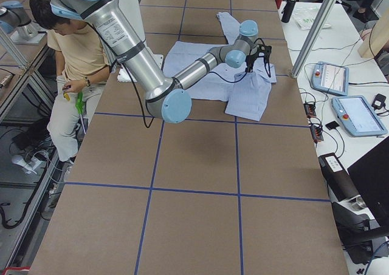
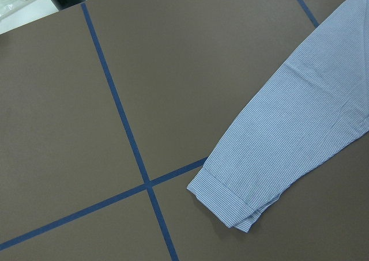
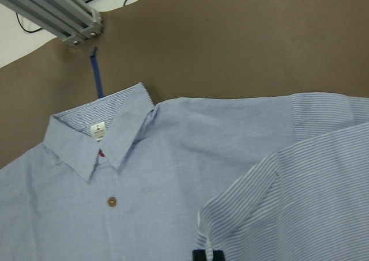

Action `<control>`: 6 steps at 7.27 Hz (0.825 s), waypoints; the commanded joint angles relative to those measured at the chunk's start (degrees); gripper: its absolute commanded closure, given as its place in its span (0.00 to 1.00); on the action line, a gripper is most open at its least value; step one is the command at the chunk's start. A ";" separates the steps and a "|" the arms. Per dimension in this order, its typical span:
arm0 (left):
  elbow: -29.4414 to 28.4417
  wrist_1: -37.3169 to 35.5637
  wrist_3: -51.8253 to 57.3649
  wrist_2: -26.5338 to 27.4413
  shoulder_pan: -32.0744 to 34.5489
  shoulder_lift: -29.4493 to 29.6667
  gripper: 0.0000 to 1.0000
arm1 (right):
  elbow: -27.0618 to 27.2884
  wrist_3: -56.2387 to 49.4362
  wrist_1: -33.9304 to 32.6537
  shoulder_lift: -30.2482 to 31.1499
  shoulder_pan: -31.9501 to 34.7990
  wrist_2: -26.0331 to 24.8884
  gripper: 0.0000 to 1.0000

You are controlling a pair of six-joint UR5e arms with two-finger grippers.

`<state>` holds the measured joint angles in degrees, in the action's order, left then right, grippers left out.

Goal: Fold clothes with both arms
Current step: 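Carry the sleeve with the right gripper across the shirt toward the collar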

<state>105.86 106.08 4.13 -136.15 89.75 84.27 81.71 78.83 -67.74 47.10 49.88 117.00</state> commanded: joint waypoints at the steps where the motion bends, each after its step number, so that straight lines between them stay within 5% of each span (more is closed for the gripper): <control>1: -0.04 0.00 0.09 0.09 -0.01 0.02 0.01 | -5.83 2.21 -0.12 -9.54 -4.16 -4.66 1.00; 3: 0.05 0.09 0.00 0.09 -0.01 0.28 0.01 | -9.79 2.56 0.23 -14.12 -9.86 -13.06 1.00; 6: 0.49 0.09 -0.87 0.09 -0.01 0.46 0.01 | -16.73 2.56 0.59 -20.54 -12.34 -14.87 1.00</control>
<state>106.14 106.17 3.70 -136.06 89.74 84.64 68.12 81.38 -67.30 29.28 38.46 102.98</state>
